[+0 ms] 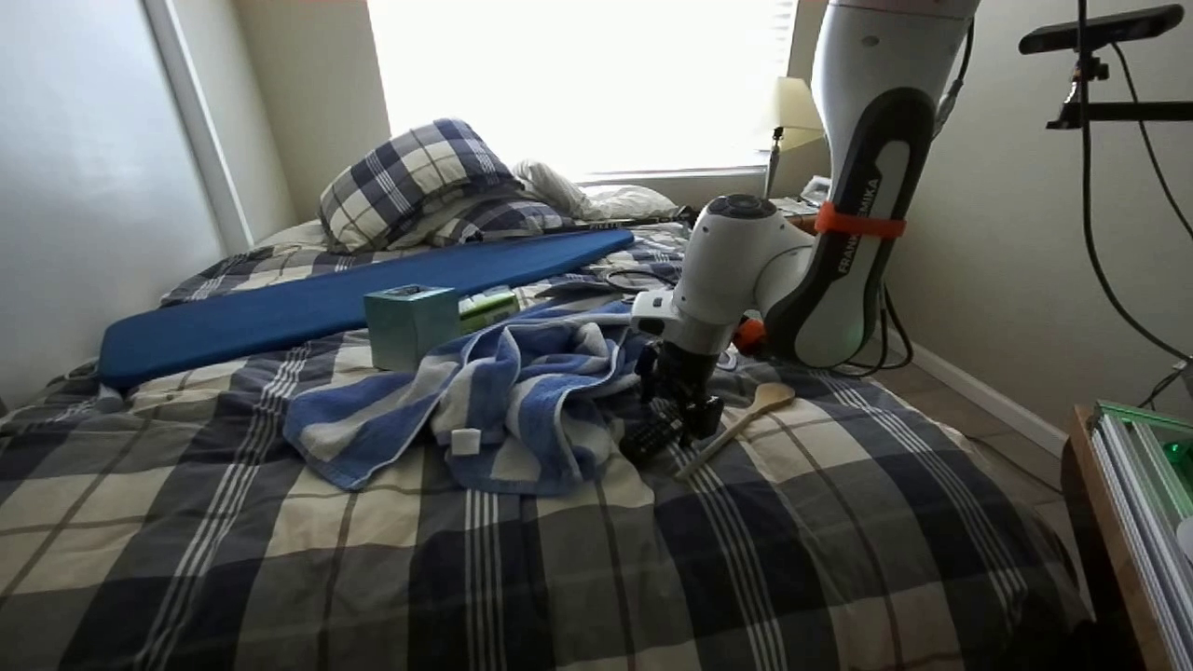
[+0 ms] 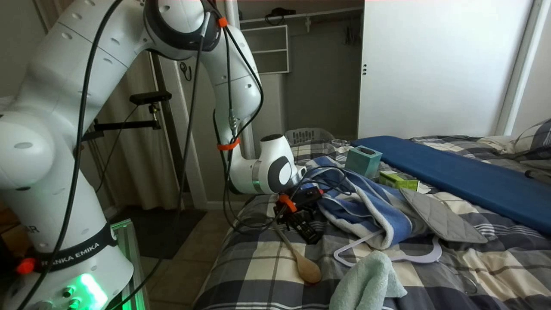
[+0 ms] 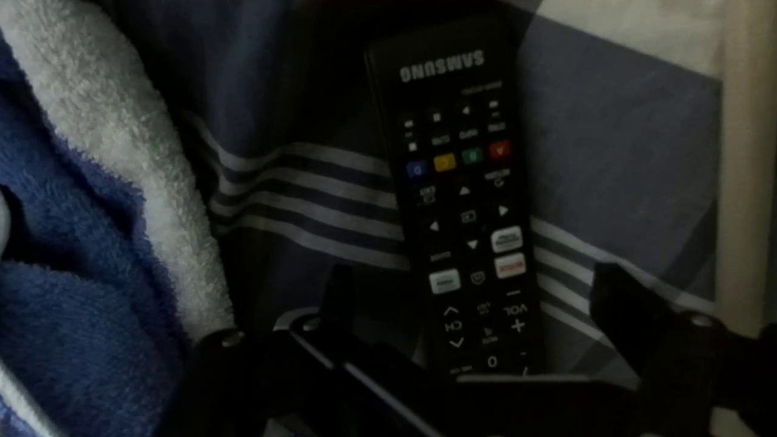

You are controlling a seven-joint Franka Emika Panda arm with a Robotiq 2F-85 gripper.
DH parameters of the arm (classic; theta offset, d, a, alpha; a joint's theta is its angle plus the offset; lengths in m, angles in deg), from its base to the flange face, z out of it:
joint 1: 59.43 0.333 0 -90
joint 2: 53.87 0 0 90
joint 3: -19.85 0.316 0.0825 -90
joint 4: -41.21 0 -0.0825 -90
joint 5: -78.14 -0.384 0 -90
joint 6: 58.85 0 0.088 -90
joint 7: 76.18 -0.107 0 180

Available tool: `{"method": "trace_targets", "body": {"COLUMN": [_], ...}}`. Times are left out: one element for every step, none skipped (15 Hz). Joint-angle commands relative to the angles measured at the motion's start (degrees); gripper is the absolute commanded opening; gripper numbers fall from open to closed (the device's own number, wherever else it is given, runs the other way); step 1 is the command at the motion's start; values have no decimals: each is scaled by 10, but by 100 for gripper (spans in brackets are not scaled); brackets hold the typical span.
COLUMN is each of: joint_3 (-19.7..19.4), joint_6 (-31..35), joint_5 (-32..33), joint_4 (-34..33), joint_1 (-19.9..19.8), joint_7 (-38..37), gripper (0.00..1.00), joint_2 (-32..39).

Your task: Move the black remote to the left

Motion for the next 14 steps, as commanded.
{"method": "trace_targets", "body": {"joint_3": [-3,-4,-3,-2,-5,-4,-4,-4,-4,0,3,7,12,21], "joint_6": [21,22,21,22,23,22,23,22,22,21,18,16,14,9], "joint_5": [12,12,12,11,11,11,11,11,11,10,9,8,8,8], "joint_4": [-29,-32,-34,-35,-35,-35,-34,-34,-33,-30,-26,-21,-14,-8], "joint_1": [-3,-2,-2,-3,-1,-1,0,0,1,-2,-3,-5,-9,-14], "joint_7": [14,15,16,16,15,16,16,16,16,15,14,13,12,12], "gripper": [74,68,59,52,46,38,32,24,23,23,23,23,23,23], "joint_2": [30,32,34,35,34,33,32,31,28,24,20,14,4,-6]}}
